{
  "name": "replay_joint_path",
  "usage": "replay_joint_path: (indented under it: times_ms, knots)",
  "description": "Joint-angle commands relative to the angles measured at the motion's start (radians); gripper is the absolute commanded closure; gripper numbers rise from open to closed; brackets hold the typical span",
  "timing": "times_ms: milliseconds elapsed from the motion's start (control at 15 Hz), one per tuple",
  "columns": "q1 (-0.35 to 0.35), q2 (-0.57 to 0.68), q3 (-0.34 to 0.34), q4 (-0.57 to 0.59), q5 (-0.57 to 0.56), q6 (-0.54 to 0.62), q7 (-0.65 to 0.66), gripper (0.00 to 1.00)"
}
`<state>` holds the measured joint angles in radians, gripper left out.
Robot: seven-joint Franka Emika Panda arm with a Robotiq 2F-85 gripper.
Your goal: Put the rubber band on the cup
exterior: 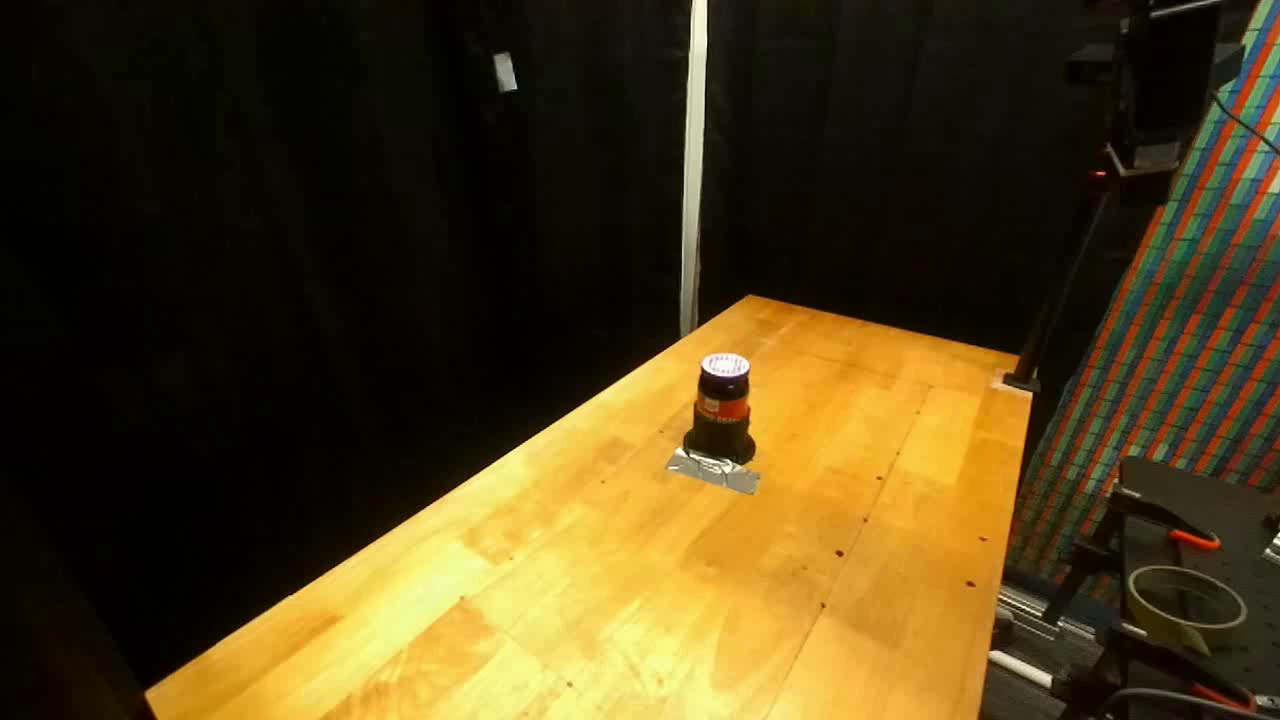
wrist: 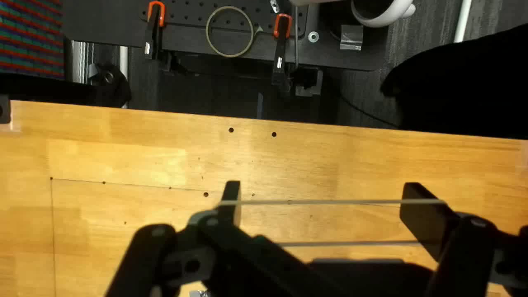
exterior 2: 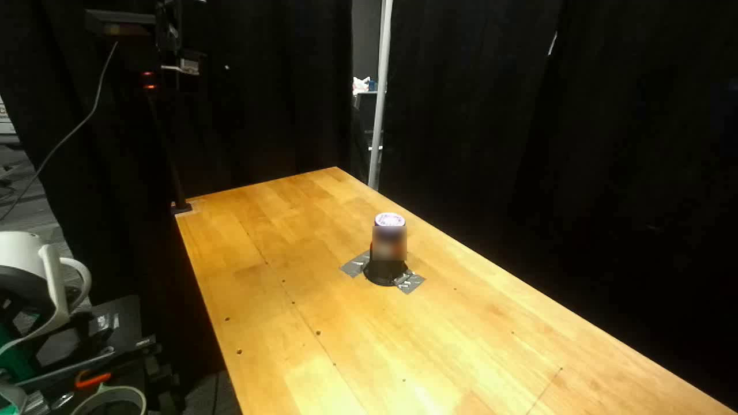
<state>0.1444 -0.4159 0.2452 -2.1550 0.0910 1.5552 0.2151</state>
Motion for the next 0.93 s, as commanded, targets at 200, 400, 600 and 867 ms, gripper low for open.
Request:
replay_joint_path:
  times_ms: [200, 400, 600, 867]
  knots:
    - [0.007, -0.001, -0.005, 0.009, -0.002, -0.002, 0.003, 0.00]
    - [0.000, 0.050, -0.016, 0.016, -0.013, 0.061, -0.037, 0.00]
    - [-0.006, 0.206, -0.048, 0.089, -0.017, 0.136, -0.130, 0.00]
    - [-0.024, 0.440, -0.091, 0.228, -0.036, 0.224, -0.202, 0.00]
